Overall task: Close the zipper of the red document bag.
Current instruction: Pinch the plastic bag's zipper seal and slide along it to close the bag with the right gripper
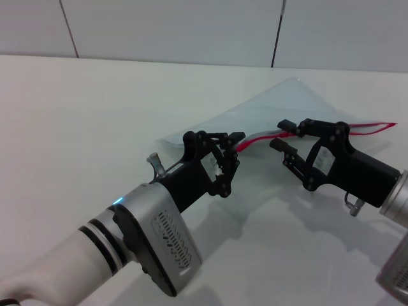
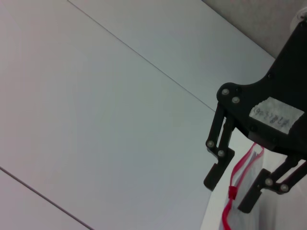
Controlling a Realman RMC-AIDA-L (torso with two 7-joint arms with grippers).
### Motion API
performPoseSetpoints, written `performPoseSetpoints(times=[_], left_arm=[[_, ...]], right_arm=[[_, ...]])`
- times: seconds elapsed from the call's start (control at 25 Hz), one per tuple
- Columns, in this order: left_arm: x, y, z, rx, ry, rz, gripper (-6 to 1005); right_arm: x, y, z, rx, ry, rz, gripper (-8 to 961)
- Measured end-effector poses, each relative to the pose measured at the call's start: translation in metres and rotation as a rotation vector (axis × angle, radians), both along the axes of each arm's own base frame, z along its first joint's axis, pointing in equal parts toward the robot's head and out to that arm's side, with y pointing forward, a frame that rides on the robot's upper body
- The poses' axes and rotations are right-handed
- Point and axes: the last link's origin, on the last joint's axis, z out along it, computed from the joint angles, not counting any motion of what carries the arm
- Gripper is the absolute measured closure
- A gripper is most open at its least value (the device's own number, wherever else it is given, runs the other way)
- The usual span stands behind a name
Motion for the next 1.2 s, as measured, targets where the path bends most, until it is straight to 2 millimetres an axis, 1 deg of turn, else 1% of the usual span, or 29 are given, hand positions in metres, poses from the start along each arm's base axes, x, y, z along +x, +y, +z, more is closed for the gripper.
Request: performPoseSetpoints(times=[0.12,0.56,0.8,1.0,1.2], left_arm=[[0.0,0.0,0.0,0.0,0.0,0.0,947],[0.0004,0.0001,-0.0013,-0.005,0.004,0.001,946],[0.0016,0.0005,-0.0019,-0.007,0.005,-0.003,946],[0.001,-0.0004,-0.0037,-0.015,0.011,-0.006,946],[-0.0007,-0.0004,-0.0045,-0.017,0.016,-0.003,947]], right_arm=[[-0.0009,0.0006,-0.0001,0.0,0.0,0.003,660],[0.0,0.003,-0.0007,-0.002,-0.018,-0.001,741],[0.0,0.0045,-0.001,-0.001,-0.026,-0.003,873],[0.0005,0.0046,-0.0007,0.0,-0.028,-0.003,901],[0.0042,0.004,0.0012,0.009,-0.029,-0.016,900]])
